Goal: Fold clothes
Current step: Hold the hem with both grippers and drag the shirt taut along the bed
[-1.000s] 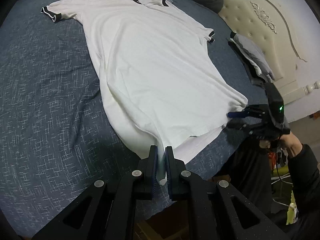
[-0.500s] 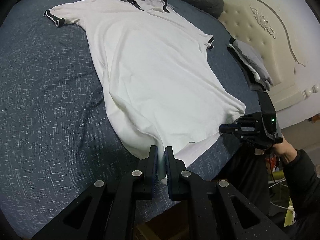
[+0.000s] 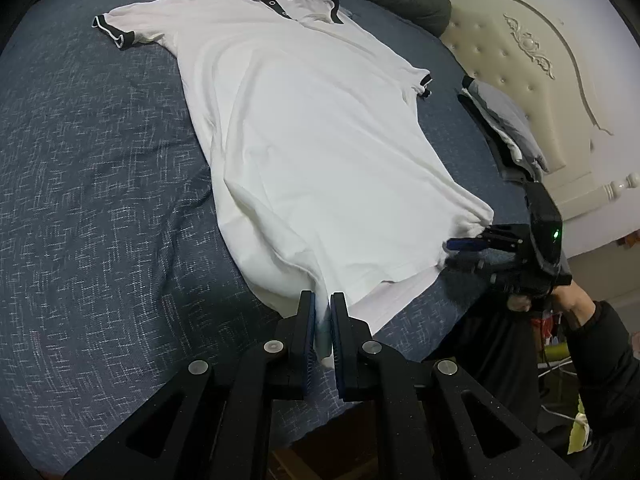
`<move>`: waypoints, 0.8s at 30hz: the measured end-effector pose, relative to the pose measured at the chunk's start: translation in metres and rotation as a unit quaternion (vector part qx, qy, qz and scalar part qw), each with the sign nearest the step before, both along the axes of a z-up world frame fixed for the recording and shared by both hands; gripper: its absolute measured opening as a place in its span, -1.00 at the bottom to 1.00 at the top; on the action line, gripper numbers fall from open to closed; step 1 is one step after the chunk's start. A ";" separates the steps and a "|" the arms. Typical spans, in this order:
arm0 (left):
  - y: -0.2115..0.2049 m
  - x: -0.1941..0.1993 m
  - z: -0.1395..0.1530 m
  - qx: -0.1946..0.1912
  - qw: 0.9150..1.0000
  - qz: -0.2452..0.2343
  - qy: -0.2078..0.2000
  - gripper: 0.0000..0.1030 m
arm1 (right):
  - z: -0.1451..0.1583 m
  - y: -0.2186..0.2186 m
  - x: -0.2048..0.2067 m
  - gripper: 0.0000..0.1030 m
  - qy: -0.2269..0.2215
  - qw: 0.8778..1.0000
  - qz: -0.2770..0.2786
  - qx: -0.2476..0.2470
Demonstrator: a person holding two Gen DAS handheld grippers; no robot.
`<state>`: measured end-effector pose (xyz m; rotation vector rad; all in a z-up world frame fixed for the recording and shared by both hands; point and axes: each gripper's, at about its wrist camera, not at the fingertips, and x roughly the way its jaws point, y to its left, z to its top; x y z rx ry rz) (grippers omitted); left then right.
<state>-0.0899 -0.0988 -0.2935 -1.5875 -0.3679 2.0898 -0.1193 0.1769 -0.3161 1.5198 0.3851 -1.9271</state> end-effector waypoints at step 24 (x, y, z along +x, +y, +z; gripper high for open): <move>0.003 0.004 -0.007 0.003 1.000 -0.002 -0.007 -0.83 | 0.032 0.040 -0.021 -0.99 0.043 0.997 -0.051 -0.027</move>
